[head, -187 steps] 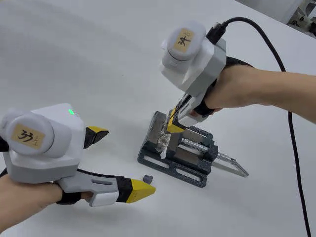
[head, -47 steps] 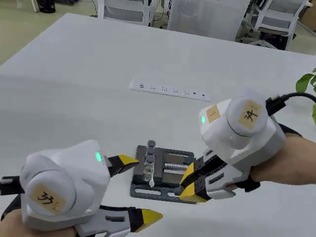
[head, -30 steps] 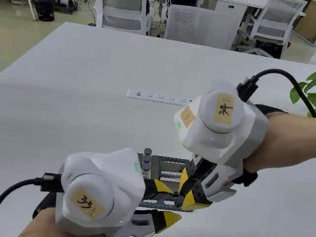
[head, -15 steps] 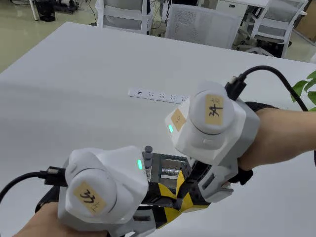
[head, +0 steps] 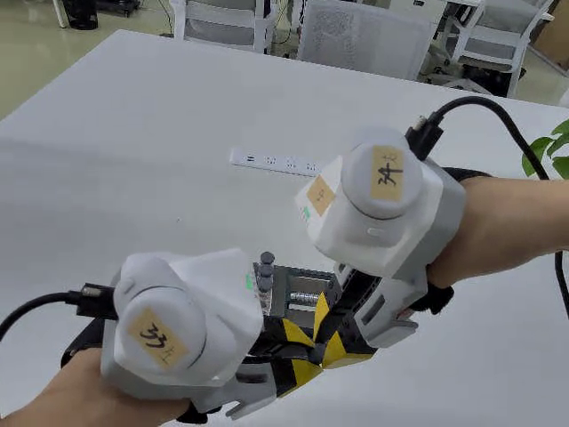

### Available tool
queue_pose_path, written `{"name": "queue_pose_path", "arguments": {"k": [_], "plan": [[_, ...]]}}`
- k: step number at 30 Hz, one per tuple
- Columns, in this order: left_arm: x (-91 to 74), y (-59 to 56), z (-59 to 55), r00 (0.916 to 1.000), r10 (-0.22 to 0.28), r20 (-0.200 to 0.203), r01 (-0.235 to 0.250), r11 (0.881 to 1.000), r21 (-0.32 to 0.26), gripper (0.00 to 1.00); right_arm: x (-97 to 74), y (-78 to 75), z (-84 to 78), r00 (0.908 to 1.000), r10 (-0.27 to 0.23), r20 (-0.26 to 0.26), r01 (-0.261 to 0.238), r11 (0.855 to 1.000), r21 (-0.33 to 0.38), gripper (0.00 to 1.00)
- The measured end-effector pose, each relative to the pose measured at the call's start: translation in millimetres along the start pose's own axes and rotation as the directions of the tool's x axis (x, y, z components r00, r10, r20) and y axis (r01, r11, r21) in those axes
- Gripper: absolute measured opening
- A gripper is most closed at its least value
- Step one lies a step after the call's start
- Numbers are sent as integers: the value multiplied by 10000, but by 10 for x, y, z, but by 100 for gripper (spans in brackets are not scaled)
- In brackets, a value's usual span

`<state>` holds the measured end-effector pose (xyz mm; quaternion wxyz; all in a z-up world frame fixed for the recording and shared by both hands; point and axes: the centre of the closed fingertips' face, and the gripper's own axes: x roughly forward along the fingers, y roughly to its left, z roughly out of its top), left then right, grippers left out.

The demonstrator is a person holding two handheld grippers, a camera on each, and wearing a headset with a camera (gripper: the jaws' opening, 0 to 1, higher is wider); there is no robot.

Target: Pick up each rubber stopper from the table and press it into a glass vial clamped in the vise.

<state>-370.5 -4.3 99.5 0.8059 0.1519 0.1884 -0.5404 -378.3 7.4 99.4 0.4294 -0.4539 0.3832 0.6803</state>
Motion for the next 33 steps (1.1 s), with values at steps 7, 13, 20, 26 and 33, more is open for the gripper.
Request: {"name": "queue_pose_path", "arguments": {"k": [7,13,20,26,33], "plan": [[-68,62,5,9977,399,553,-343,9944,-1003,3,-74,-104,17,9966,-665,492,679,9973,-286,19],[-169,135,97,9850,698,1577,-304,9703,-2398,3,-232,-127,84,9843,-728,1607,711,9973,166,16],[-256,165,208,9694,819,2314,-162,9620,-2727,3,-340,-98,198,9594,-849,2689,809,9964,258,14],[-251,122,256,9670,688,2452,-42,9670,-2547,3,-320,-93,192,9605,-909,2629,884,9959,211,13],[-223,70,275,9685,532,2432,68,9709,-2396,3,-306,-94,223,9607,-809,2655,794,9967,166,11]]}}
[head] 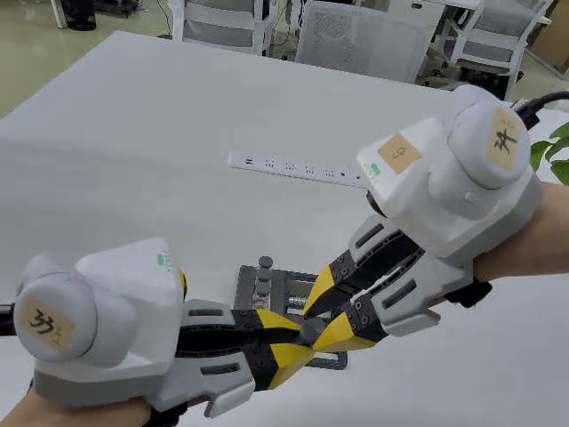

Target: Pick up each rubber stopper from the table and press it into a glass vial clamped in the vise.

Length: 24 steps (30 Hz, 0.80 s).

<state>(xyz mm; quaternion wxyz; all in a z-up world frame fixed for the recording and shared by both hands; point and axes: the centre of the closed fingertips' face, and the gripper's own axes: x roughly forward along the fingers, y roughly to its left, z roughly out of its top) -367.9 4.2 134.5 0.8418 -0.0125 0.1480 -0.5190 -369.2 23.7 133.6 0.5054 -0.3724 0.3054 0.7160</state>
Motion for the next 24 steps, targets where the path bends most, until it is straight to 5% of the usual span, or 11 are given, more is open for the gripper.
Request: {"name": "queue_pose_path", "arguments": {"k": [24], "plan": [[-37,22,-61,10000,-1,15,1,10000,44,3,66,77,-6,9992,337,-200,-339,9994,-108,8]]}}
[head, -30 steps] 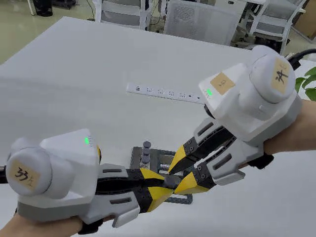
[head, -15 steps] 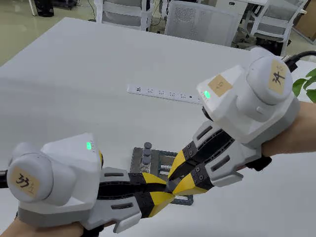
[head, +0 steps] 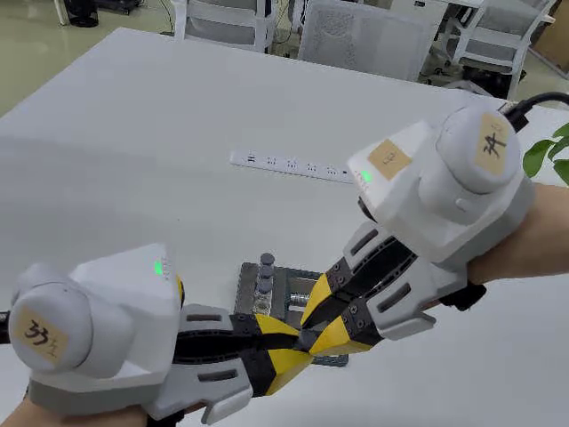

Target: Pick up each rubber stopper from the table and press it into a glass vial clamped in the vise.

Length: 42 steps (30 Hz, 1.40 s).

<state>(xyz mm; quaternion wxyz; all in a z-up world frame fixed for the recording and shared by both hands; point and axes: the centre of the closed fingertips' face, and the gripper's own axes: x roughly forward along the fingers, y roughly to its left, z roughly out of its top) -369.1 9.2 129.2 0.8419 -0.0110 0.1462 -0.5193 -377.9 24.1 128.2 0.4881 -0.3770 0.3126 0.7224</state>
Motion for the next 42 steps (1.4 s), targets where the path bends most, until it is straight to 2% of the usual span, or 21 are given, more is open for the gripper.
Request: {"name": "queue_pose_path", "arguments": {"k": [13,17,30,36,39,42], "plan": [[-15,-7,-28,10000,80,-11,-80,10000,-27,3,25,-6,4,10000,-75,-46,75,10000,25,7],[-18,-18,-43,10000,63,47,-63,9999,-97,4,30,4,-3,10000,44,-78,-42,9998,211,6],[-16,0,-80,9995,288,128,-286,9994,-168,5,67,0,-13,9995,193,-233,-191,9997,124,6],[-51,146,-162,9966,799,-179,-804,9964,-266,20,87,-61,-59,9991,69,-412,-66,10000,70,6],[-91,234,-198,9926,1179,-283,-1187,9925,-292,35,102,-138,-103,9984,-30,-558,37,9999,127,6],[-128,301,-250,9875,1485,-521,-1500,9884,-244,44,112,-206,-151,9970,-88,-765,92,9999,55,6]]}}
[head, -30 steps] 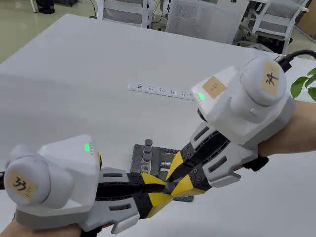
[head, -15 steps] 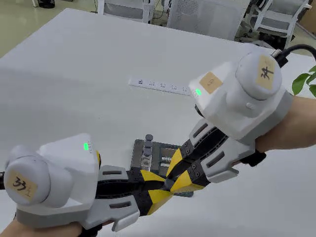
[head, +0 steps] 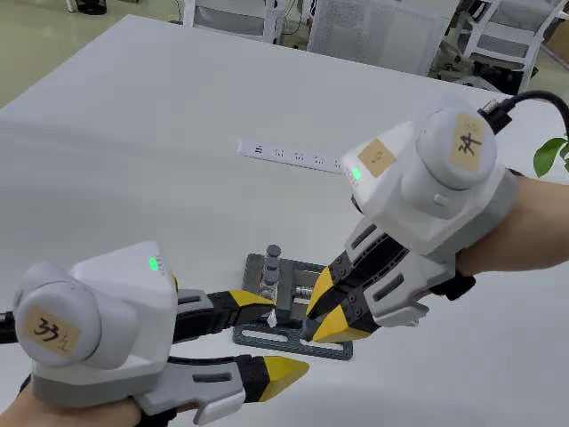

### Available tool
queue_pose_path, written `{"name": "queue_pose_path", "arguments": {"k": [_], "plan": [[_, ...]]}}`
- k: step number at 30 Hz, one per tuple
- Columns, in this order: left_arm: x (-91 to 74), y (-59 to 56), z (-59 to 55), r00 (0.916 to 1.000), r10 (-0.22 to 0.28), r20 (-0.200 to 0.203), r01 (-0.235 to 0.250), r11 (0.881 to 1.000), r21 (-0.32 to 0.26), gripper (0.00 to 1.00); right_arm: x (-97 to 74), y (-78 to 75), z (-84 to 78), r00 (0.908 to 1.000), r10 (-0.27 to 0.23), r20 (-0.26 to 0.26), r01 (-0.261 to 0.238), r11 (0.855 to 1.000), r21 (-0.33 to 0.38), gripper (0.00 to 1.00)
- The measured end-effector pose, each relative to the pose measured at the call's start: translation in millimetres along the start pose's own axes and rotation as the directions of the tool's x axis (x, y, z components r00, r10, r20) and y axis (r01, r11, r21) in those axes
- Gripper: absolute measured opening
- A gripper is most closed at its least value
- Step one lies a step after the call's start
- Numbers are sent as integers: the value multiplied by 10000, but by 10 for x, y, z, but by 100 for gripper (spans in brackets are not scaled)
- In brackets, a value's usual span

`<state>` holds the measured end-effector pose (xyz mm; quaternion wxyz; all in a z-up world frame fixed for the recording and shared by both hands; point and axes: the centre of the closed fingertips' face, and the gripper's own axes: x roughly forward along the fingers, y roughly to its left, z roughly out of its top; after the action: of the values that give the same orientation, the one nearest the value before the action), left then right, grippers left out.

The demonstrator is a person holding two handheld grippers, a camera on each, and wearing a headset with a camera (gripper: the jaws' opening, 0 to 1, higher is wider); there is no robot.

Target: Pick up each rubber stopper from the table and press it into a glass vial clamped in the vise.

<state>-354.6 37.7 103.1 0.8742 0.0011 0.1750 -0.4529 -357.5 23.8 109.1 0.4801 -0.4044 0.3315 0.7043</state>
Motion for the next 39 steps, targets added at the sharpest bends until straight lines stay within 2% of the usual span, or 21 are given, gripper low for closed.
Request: {"name": "queue_pose_path", "arguments": {"k": [2,4,5,9,15,18,21,23,27,29,35,39], "plan": [[-21,50,-49,9996,186,-211,-184,9998,93,47,10,-24,-21,9999,113,-69,-113,9999,10,6],[-43,97,-56,9994,325,-66,-326,9993,-198,51,32,-79,-51,9997,108,-209,-109,9999,-45,6],[-59,142,-81,9982,564,-179,-565,9984,-80,54,47,-118,-72,9995,61,-320,-66,9999,-147,6],[-96,226,-140,9955,895,-316,-900,9958,-151,63,98,-265,-121,9987,-17,-509,1,9995,-312,6],[-156,343,-207,9901,1326,-459,-1341,9905,-316,74,194,-522,-183,9955,-274,-910,196,9961,-862,6],[-183,380,-241,9880,1438,-559,-1463,9883,-439,77,250,-659,-190,9929,-572,-1042,433,9905,-1306,5],[-196,427,-287,9842,1620,-718,-1656,9850,-477,85,314,-750,-169,9906,-789,-1118,570,9808,-1867,5],[-206,445,-297,9828,1693,-742,-1732,9837,-487,89,362,-795,-127,9908,-886,-1027,642,9734,-2199,5],[-215,464,-295,9804,1825,-745,-1866,9811,-509,95,441,-828,-116,9890,-855,-1210,510,9632,-2639,5],[-216,475,-316,9783,1880,-870,-1933,9795,-562,99,492,-856,-134,9884,-795,-1292,415,9608,-2741,5],[-241,504,-377,9748,1934,-1112,-2012,9775,-630,99,582,-877,-205,9826,-743,-1700,144,9442,-3292,5],[-254,512,-392,9743,1954,-1120,-2037,9767,-679,99,632,-892,-207,9821,-646,-1770,26,9438,-3304,4]]}}
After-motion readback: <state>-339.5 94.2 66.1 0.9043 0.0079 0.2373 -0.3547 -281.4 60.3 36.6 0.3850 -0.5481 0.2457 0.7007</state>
